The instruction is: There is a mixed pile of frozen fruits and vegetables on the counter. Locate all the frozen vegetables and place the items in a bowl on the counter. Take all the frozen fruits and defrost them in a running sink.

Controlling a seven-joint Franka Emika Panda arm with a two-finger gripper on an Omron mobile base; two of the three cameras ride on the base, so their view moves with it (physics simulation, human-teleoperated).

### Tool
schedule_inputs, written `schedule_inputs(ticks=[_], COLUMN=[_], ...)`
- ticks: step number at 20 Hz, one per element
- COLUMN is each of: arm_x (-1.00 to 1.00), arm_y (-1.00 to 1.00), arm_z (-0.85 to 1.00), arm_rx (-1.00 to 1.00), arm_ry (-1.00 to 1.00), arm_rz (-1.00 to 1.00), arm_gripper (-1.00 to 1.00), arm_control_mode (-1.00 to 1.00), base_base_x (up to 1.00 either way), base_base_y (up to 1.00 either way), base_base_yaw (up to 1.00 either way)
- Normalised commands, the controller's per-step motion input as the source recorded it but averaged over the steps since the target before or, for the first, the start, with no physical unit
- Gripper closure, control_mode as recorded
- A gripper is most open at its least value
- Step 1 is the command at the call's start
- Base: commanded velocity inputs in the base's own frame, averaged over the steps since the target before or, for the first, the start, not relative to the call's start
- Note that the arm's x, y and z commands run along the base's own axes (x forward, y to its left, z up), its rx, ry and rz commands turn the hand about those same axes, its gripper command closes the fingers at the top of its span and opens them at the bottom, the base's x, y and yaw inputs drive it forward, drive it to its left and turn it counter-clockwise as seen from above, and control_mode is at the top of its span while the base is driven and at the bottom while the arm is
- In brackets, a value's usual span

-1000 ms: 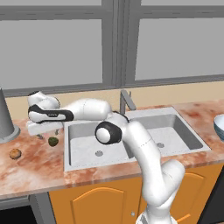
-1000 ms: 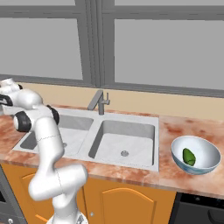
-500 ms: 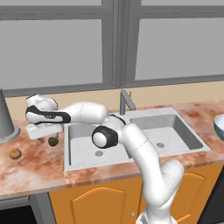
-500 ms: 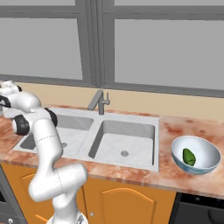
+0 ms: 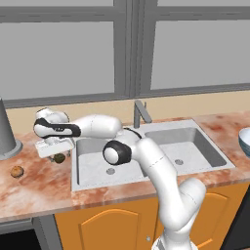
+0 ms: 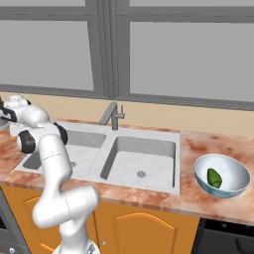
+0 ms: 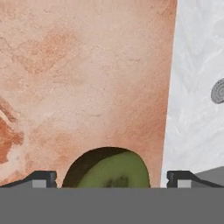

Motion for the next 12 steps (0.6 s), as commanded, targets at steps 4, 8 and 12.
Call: schedule_inputs(ticks=[4, 8, 12], arm_x=[-0.02, 0.01, -0.1], arm_y=[0.01, 0.01, -0.08], arm_z=[-0.24, -0.11, 0.01], arm_rx=[0.0, 0.0, 0.0], arm_ry=[-0.01, -0.03, 0.0], arm_rz=[-0.03, -0.01, -0.02], arm_gripper=[-1.0, 1.0, 1.0], arm_control_mode=[-1.0, -1.0, -1.0], base_base_x=[0.0, 0.0, 0.0], base_base_y=[0.0, 0.0, 0.0], base_base_yaw=[0.0, 0.0, 0.0])
